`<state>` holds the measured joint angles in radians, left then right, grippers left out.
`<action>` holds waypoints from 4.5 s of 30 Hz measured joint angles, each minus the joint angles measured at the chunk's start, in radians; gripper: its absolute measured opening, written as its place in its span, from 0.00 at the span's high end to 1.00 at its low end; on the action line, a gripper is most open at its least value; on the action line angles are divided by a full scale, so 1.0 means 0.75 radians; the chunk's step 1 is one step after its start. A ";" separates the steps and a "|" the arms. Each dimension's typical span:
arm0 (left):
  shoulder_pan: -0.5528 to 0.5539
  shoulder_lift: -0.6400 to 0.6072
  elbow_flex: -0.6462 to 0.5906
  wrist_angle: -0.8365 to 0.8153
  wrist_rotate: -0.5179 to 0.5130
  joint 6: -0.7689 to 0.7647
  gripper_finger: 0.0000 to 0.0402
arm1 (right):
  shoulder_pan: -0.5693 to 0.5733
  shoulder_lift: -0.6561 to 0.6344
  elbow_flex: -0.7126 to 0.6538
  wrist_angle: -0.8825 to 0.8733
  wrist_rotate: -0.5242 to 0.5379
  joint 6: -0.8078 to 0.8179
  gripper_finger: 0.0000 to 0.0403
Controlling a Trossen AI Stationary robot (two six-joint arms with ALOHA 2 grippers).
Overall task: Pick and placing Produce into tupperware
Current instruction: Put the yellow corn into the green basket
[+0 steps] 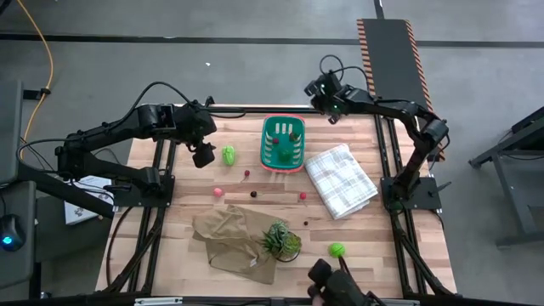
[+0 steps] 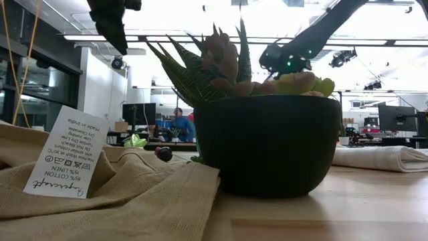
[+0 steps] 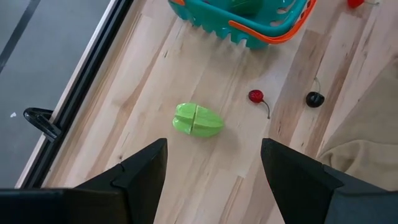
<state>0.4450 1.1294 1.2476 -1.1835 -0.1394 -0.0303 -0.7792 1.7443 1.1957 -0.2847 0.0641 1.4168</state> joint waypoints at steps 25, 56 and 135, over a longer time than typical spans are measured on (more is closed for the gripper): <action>0.000 0.000 0.000 0.006 0.001 0.004 0.38 | 0.040 0.000 0.001 0.843 -0.609 -0.492 0.93; 0.000 0.000 0.000 0.006 0.001 -0.164 0.38 | 0.237 0.001 0.001 1.037 -1.441 -0.674 0.93; 0.000 -0.001 0.000 0.006 0.001 -0.251 0.38 | 0.420 0.345 0.631 -0.750 -0.370 -2.074 0.86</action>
<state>0.4450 1.1286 1.2476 -1.1790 -0.1390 -0.2184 -0.4641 2.0033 1.6688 -0.8471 -0.2137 -0.1385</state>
